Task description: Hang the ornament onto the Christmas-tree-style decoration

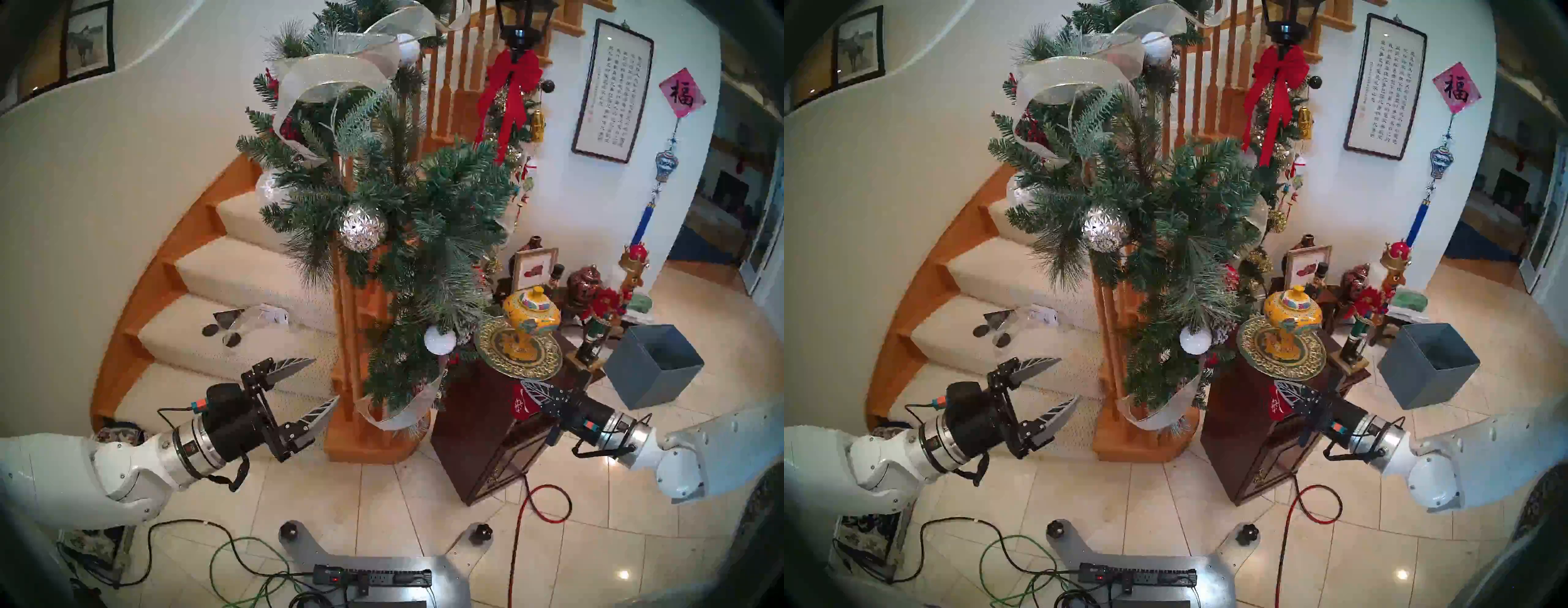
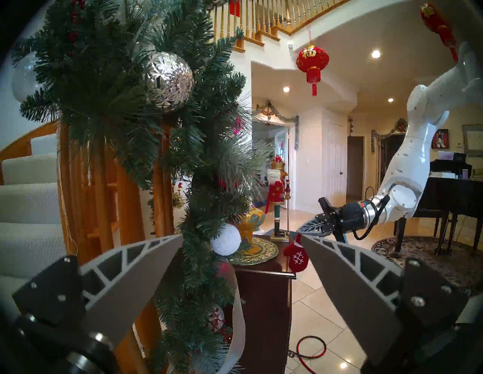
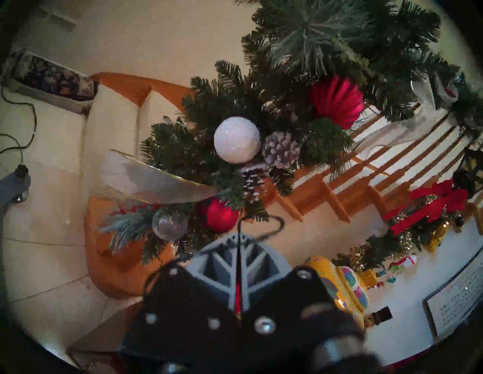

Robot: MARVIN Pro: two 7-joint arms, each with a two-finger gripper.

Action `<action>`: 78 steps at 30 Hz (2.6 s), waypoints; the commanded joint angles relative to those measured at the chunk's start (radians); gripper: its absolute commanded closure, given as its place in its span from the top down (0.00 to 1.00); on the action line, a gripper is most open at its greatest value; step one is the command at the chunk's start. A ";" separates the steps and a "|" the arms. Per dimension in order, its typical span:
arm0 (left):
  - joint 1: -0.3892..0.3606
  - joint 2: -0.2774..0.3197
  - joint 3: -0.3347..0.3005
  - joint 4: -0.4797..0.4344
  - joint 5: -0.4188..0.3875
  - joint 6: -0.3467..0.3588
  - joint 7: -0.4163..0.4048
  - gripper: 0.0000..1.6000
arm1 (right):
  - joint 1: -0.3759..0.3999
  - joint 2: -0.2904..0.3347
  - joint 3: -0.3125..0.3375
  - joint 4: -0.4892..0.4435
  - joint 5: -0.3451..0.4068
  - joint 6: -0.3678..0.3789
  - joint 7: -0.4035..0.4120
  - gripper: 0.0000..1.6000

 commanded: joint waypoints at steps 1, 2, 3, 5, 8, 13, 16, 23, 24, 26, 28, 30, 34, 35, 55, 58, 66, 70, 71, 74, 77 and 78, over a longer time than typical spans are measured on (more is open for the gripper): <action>-0.003 0.000 -0.003 -0.001 0.000 -0.002 -0.001 1.00 | 0.116 0.085 -0.017 -0.020 -0.037 -0.047 0.032 0.00; -0.003 0.000 -0.003 -0.001 0.000 -0.002 -0.001 1.00 | 0.118 0.089 -0.016 -0.020 -0.040 -0.052 0.035 0.00; -0.003 0.000 -0.003 -0.001 0.000 -0.002 -0.001 1.00 | 0.139 0.094 -0.031 -0.022 -0.045 -0.057 0.043 0.00; -0.003 0.000 -0.003 -0.001 0.000 -0.002 -0.001 1.00 | 0.144 0.099 -0.030 -0.022 -0.052 -0.065 0.048 0.00; -0.003 0.000 -0.003 -0.001 0.000 -0.002 -0.001 1.00 | 0.179 0.112 -0.044 -0.026 -0.071 -0.092 0.063 0.00; -0.003 0.000 -0.002 -0.001 0.000 -0.002 -0.001 1.00 | 0.233 0.125 -0.064 -0.032 -0.089 -0.131 0.080 0.00; -0.003 0.000 -0.002 -0.001 0.000 -0.002 -0.001 1.00 | 0.259 0.130 -0.077 -0.035 -0.096 -0.152 0.089 0.00; -0.002 0.000 -0.002 -0.001 0.000 -0.001 0.000 1.00 | 0.309 0.141 -0.101 -0.031 -0.122 -0.220 0.129 0.00; -0.002 0.000 -0.002 -0.001 0.000 -0.001 0.000 1.00 | 0.317 0.142 -0.107 -0.029 -0.125 -0.234 0.136 0.00; -0.002 0.000 -0.002 -0.001 0.000 -0.001 0.000 1.00 | 0.328 0.145 -0.114 -0.025 -0.131 -0.256 0.147 0.00; -0.002 0.000 -0.002 -0.001 0.000 -0.001 0.000 1.00 | 0.339 0.146 -0.121 -0.020 -0.136 -0.278 0.157 0.00; -0.002 0.000 -0.002 -0.001 0.000 -0.001 0.000 1.00 | 0.351 0.148 -0.124 -0.017 -0.143 -0.301 0.166 0.00; -0.002 0.000 -0.002 -0.001 0.000 -0.001 0.000 1.00 | 0.378 0.152 -0.132 -0.004 -0.157 -0.338 0.189 0.00; -0.002 0.000 -0.002 -0.001 0.000 -0.001 0.000 1.00 | 0.383 0.152 -0.133 -0.001 -0.160 -0.338 0.193 0.00; -0.002 0.000 -0.002 -0.001 0.000 -0.001 0.000 1.00 | 0.463 0.160 -0.159 0.028 -0.179 -0.338 0.291 0.00; -0.002 0.000 -0.002 -0.001 0.000 -0.001 0.000 1.00 | 0.467 0.160 -0.170 0.033 -0.179 -0.338 0.307 0.00; -0.007 0.000 -0.006 -0.001 0.006 0.002 -0.006 1.00 | 0.497 0.159 -0.201 0.039 -0.170 -0.338 0.342 0.00; -0.024 0.000 -0.020 -0.003 0.020 0.016 -0.021 1.00 | 0.510 0.153 -0.216 0.041 -0.161 -0.338 0.356 0.00; -0.028 0.000 -0.024 -0.006 0.022 0.022 -0.027 1.00 | 0.514 0.152 -0.220 0.041 -0.158 -0.338 0.360 0.00; -0.038 -0.004 -0.033 -0.007 0.030 0.034 -0.036 1.00 | 0.520 0.149 -0.227 0.040 -0.154 -0.338 0.367 0.00; -0.050 -0.013 -0.046 -0.013 0.037 0.057 -0.047 1.00 | 0.529 0.143 -0.235 0.036 -0.148 -0.338 0.376 0.00; -0.055 -0.017 -0.051 -0.015 0.040 0.069 -0.051 1.00 | 0.533 0.140 -0.239 0.034 -0.146 -0.338 0.380 0.00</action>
